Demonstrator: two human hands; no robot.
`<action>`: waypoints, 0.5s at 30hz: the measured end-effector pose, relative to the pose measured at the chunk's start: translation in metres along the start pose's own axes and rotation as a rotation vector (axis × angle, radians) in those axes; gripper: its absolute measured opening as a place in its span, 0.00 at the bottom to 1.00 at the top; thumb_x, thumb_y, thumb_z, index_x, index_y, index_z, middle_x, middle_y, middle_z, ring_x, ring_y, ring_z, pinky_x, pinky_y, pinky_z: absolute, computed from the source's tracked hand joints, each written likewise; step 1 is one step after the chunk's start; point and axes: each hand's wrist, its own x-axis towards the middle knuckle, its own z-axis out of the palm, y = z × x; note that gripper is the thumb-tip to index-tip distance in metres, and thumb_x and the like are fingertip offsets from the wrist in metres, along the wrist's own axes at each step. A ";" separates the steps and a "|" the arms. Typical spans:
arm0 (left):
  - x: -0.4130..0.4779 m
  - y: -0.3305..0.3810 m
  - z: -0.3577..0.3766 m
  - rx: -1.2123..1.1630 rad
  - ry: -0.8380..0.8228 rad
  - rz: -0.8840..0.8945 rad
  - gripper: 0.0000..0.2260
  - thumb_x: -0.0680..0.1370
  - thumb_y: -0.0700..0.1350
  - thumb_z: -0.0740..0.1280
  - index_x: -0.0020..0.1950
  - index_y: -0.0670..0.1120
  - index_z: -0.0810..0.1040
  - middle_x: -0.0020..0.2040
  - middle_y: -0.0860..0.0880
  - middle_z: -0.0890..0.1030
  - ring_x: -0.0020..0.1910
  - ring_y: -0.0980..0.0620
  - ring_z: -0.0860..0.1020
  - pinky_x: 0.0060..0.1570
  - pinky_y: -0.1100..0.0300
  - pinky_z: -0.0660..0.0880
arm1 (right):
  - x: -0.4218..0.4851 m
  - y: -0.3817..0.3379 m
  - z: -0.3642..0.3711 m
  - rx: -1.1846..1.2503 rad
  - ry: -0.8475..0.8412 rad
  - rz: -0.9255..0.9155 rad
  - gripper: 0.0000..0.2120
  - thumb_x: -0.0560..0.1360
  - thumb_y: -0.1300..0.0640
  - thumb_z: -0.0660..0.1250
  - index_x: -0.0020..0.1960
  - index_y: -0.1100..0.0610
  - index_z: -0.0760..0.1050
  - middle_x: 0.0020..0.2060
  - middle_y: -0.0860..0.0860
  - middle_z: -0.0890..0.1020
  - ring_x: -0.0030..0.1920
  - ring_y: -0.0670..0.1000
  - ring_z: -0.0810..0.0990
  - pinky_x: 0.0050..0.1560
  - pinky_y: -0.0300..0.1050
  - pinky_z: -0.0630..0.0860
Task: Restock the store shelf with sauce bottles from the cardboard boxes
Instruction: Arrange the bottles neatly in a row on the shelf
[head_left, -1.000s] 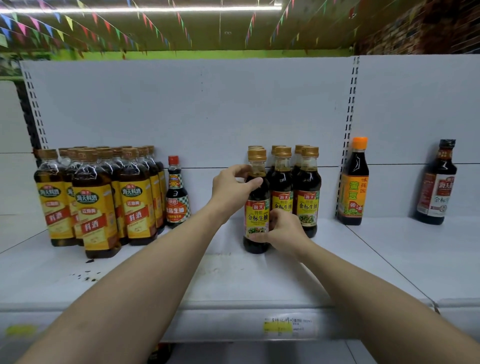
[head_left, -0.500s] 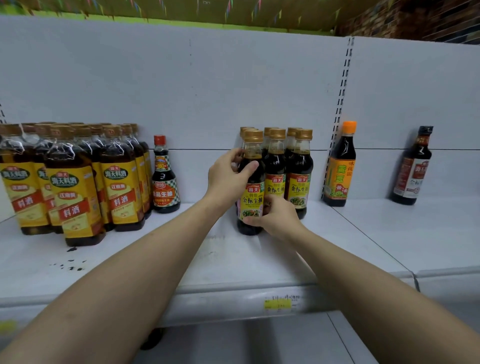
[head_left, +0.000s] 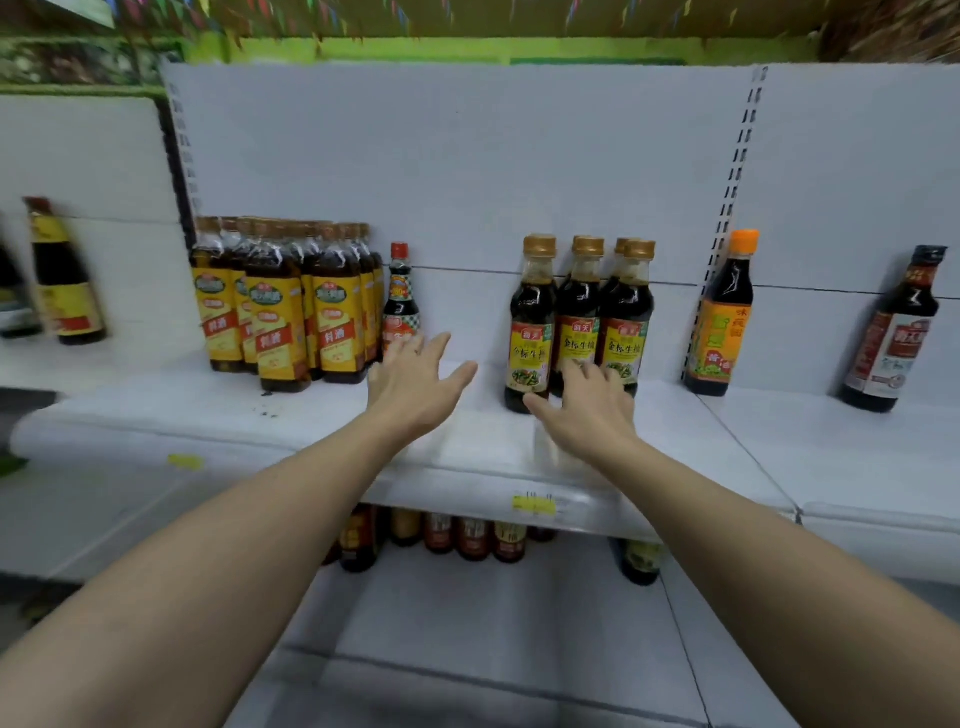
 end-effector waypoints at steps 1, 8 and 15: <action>-0.012 -0.003 -0.003 0.027 0.003 -0.033 0.31 0.82 0.67 0.54 0.83 0.55 0.60 0.83 0.49 0.60 0.83 0.45 0.53 0.77 0.37 0.57 | -0.007 -0.004 -0.002 -0.028 0.013 -0.045 0.33 0.79 0.34 0.61 0.77 0.52 0.63 0.77 0.56 0.66 0.77 0.63 0.60 0.75 0.63 0.61; -0.097 -0.052 -0.038 0.268 0.016 -0.228 0.31 0.83 0.68 0.50 0.84 0.58 0.55 0.85 0.49 0.50 0.84 0.44 0.43 0.79 0.35 0.43 | -0.052 -0.080 0.018 -0.130 0.024 -0.489 0.35 0.82 0.34 0.54 0.83 0.50 0.54 0.83 0.56 0.56 0.82 0.61 0.48 0.79 0.64 0.47; -0.175 -0.161 -0.093 0.356 0.024 -0.414 0.31 0.83 0.67 0.51 0.84 0.57 0.54 0.85 0.48 0.48 0.84 0.43 0.42 0.78 0.34 0.45 | -0.100 -0.196 0.075 -0.058 -0.059 -0.743 0.33 0.83 0.37 0.56 0.83 0.51 0.55 0.82 0.57 0.56 0.82 0.61 0.48 0.80 0.63 0.44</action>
